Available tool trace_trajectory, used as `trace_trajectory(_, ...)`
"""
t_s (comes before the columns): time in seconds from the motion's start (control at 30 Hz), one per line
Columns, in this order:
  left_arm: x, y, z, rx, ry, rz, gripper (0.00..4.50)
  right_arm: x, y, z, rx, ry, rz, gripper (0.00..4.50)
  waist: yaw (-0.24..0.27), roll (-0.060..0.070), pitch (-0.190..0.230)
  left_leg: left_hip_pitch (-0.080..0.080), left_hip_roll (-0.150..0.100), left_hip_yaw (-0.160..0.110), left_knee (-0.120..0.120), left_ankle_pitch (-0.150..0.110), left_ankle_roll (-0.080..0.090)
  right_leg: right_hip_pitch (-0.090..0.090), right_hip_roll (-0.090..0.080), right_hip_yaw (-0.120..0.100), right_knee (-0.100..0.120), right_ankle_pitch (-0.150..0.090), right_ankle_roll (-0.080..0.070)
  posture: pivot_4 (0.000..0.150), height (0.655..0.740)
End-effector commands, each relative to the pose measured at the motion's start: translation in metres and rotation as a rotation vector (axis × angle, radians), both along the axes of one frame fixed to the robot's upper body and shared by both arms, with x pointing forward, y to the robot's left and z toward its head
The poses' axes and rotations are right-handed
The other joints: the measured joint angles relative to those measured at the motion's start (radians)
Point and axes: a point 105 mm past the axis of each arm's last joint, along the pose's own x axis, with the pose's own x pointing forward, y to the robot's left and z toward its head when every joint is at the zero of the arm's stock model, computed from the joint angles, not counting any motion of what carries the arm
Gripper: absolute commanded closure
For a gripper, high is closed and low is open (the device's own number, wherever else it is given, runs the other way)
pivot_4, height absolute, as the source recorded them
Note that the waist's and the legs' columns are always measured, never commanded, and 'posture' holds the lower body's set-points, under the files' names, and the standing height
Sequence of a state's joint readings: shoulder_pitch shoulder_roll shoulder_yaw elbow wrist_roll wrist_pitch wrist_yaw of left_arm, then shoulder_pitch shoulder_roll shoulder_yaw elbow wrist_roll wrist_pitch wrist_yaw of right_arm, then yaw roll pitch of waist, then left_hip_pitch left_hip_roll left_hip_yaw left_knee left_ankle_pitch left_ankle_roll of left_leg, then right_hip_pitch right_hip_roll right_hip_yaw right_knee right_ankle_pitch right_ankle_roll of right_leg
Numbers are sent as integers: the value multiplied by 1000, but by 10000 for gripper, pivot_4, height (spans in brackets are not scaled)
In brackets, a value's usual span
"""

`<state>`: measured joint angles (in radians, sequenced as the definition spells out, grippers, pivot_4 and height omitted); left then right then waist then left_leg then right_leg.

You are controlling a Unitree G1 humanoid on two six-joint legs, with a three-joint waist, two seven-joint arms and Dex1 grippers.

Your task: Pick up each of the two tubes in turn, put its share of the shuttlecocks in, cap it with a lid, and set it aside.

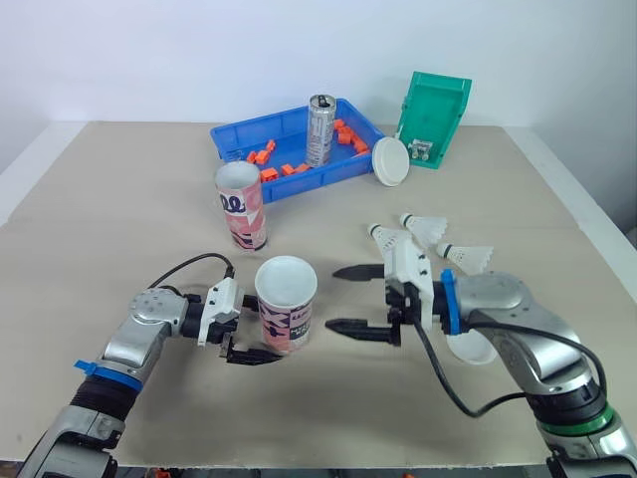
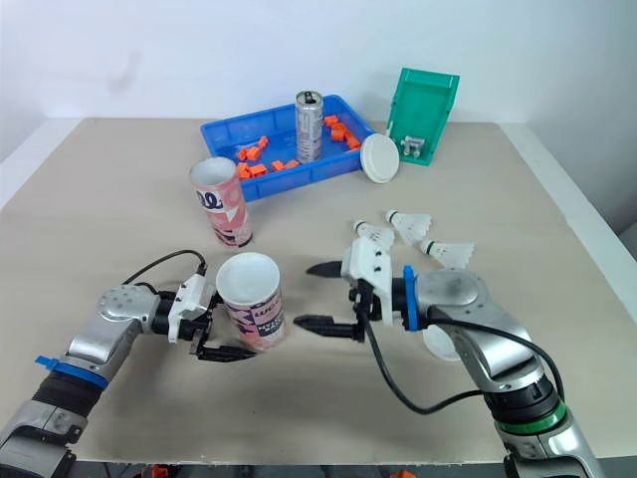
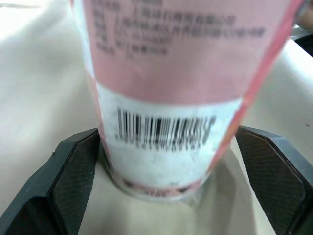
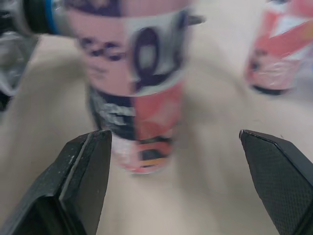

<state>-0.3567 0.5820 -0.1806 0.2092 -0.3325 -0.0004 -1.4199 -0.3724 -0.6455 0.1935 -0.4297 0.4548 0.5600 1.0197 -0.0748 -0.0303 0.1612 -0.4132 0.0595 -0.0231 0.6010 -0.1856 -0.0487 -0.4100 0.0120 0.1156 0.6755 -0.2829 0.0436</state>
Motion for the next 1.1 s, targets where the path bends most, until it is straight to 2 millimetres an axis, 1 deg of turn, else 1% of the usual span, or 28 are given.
trace_trajectory(0.03, 3, 17, 10, 15, -47, 54, 162, -4, 8, 8, 17, -67, 24, 0, 0, -1, 1, 0, 0, -1, 0, 0, 0, 0, 0, -1, 0, 0, -1, 1500, 7400)
trace_trajectory(0.1, 4, 23, 14, 15, -66, 75, 162, -2, 10, 7, 19, -71, 18, 0, 0, -1, 1, -1, 0, -2, 0, 0, 0, 0, 0, -2, 0, -1, -1, 1500, 7400)
trace_trajectory(0.2, 4, 36, 29, -1, -108, 119, 162, 3, 12, 1, 15, -79, 6, 0, 0, -3, 4, -2, 0, -4, 1, 0, 0, 0, 0, -4, 0, -1, -1, 1500, 7400)
trace_trajectory(0.3, 0, 45, 48, -26, -148, 148, 162, 7, 15, -5, 20, -79, 1, 0, 1, -5, 8, -3, 0, -5, 2, 0, 0, 0, 0, -5, 0, -1, -1, 1500, 7400)
trace_trajectory(0.47, -7, 47, 69, -77, -173, 175, 162, 11, 21, -10, 47, -71, -1, 0, 1, -4, 13, -4, 0, -5, 2, 0, 0, 0, -1, -5, 0, -1, -1, 1500, 7400)
trace_trajectory(0.53, -10, 47, 74, -92, -174, 181, 162, 12, 25, -11, 54, -71, 4, 0, 2, -4, 15, -4, 0, -6, 2, 0, 0, 0, -1, -6, 0, -1, -1, 1500, 7400)
trace_trajectory(0.67, -15, 48, 76, -101, -166, 187, 162, 18, 35, -13, 71, -74, 7, 0, 0, -3, 16, -4, 0, -6, 3, 0, 0, 0, 0, -6, 1, 0, -1, 1500, 7400)
trace_trajectory(0.77, -17, 47, 75, -89, -161, 183, 162, 22, 37, -12, 73, -82, 4, 0, 0, -3, 17, -4, 0, -7, 3, 0, 0, 0, 0, -7, 2, 0, -1, 1500, 7400)
trace_trajectory(0.9, -17, 46, 74, -86, -159, 178, 162, 23, 31, -12, 58, -89, 2, 0, 1, -3, 17, -4, 0, -7, 5, 0, -1, 0, -1, -7, 2, 0, -1, 1500, 7400)
trace_trajectory(1.03, -17, 45, 73, -83, -154, 173, 162, 16, 25, -13, 32, -71, 34, 0, 2, -3, 17, -4, 0, -7, 5, 0, -1, 0, -1, -7, 2, 0, -1, 1500, 7400)
trace_trajectory(1.1, -16, 45, 72, -73, -154, 170, 162, 13, 23, -11, 38, -67, 44, 0, 2, -3, 17, -4, 0, -7, 5, 0, -1, 0, 0, -7, 3, 0, -1, 1500, 7400)
